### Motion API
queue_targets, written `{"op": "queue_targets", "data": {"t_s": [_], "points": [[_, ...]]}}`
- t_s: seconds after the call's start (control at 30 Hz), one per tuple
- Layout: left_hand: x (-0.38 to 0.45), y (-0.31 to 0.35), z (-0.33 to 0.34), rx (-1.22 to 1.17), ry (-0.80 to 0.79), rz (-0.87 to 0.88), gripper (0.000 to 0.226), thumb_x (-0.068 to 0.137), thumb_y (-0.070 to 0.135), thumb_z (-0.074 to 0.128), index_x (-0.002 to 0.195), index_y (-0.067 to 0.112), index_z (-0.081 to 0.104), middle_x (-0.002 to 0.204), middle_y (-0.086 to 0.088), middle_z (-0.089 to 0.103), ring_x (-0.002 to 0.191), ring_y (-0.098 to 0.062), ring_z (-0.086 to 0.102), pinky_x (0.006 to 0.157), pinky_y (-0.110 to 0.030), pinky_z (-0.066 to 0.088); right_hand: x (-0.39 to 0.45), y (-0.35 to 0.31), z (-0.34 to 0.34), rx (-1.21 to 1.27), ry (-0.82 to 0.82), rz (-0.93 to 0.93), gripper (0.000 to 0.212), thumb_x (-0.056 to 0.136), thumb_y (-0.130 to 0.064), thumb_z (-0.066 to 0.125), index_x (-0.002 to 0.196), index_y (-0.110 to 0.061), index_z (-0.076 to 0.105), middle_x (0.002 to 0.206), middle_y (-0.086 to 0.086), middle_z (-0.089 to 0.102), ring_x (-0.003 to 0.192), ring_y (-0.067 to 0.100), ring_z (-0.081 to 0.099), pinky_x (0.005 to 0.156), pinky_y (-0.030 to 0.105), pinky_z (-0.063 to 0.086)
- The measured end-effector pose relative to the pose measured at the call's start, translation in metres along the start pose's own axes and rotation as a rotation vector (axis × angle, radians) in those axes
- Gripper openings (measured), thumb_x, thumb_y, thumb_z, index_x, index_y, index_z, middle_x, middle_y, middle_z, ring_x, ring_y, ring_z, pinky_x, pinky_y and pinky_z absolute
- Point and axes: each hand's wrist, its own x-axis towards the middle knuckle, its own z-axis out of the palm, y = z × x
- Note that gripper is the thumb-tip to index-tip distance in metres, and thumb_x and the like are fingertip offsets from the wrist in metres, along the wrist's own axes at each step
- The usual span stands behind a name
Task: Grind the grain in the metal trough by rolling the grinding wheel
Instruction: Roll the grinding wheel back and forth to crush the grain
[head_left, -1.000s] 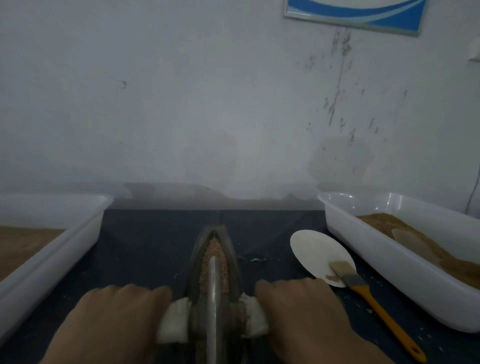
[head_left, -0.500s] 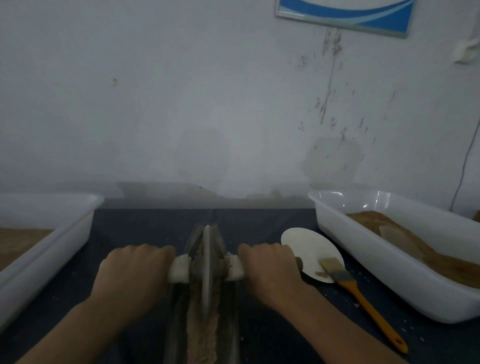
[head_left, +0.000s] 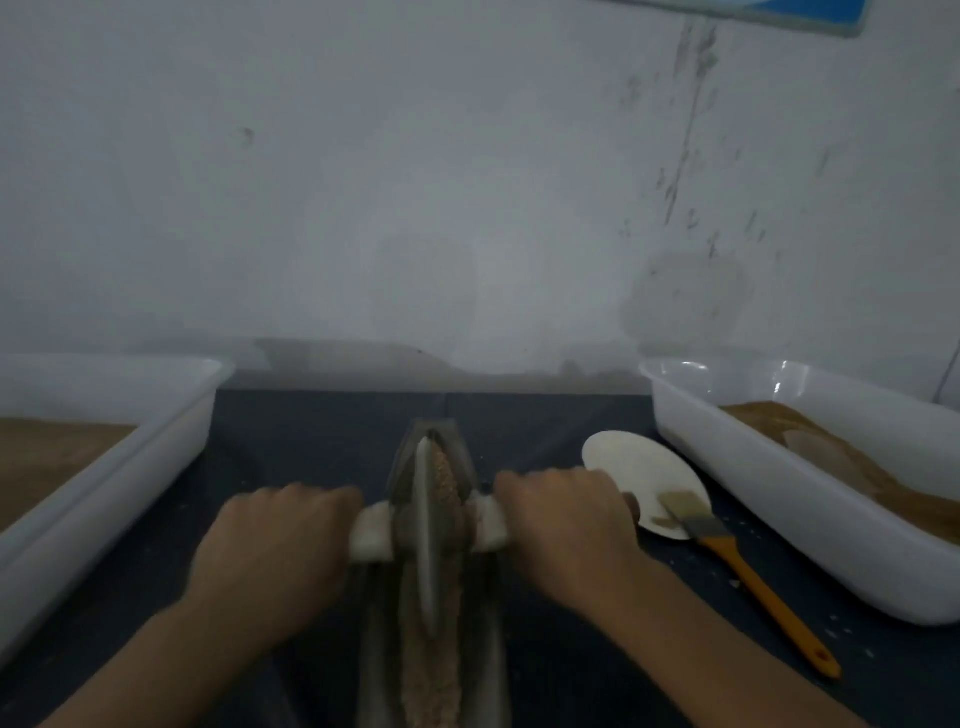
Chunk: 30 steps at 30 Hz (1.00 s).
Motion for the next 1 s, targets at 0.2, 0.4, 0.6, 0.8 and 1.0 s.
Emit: {"op": "queue_targets", "data": {"t_s": [0.2,0.4,0.6,0.8,1.0], "points": [[0.024,0.001,0.008,0.047,0.075,0.017,0.021,0.080,0.043,0.051,0.074,0.029,0.036,0.074,0.005,0.060,0.067,-0.019,0.061,0.053,-0.029,0.028,0.024,0.009,0.016,-0.018,-0.027,0.061,0.022,0.083,-0.039,0.058,0.083,-0.029,0.039,0.080,-0.003,0.061,0.071,0.020,0.059,0.057,0.031,0.035],[-0.008,-0.002,-0.007,-0.075,-0.044,0.102,0.025,0.078,0.048,0.051,0.074,0.035,0.030,0.074,0.012,0.052,0.069,-0.011,0.053,0.057,-0.029,0.031,-0.023,0.001,-0.007,0.065,-0.113,-0.040,0.025,0.082,-0.040,0.054,0.079,-0.033,0.030,0.078,-0.006,0.059,0.068,0.018,0.057,0.056,0.032,0.035],[-0.005,-0.003,-0.003,-0.021,-0.029,0.069,0.027,0.078,0.052,0.050,0.070,0.036,0.029,0.066,0.013,0.041,0.059,-0.007,0.042,0.054,-0.029,0.027,-0.013,0.003,-0.003,0.020,-0.072,-0.013,0.016,0.080,-0.035,0.055,0.083,-0.030,0.040,0.080,-0.004,0.060,0.071,0.023,0.059,0.059,0.032,0.039],[0.035,0.000,0.007,0.061,0.048,0.019,0.023,0.081,0.048,0.049,0.074,0.034,0.032,0.062,0.011,0.036,0.054,-0.007,0.034,0.047,-0.026,0.018,0.035,0.015,0.016,0.013,-0.100,0.068,0.022,0.080,-0.035,0.063,0.091,-0.026,0.046,0.087,-0.002,0.063,0.075,0.021,0.059,0.061,0.031,0.036],[0.001,0.003,-0.014,0.007,-0.078,0.077,0.026,0.082,0.052,0.049,0.077,0.037,0.028,0.071,0.013,0.039,0.064,-0.008,0.038,0.058,-0.028,0.029,-0.009,0.005,-0.001,0.060,-0.087,-0.014,0.021,0.084,-0.037,0.058,0.083,-0.031,0.038,0.080,-0.005,0.058,0.062,0.018,0.046,0.057,0.030,0.029]]}}
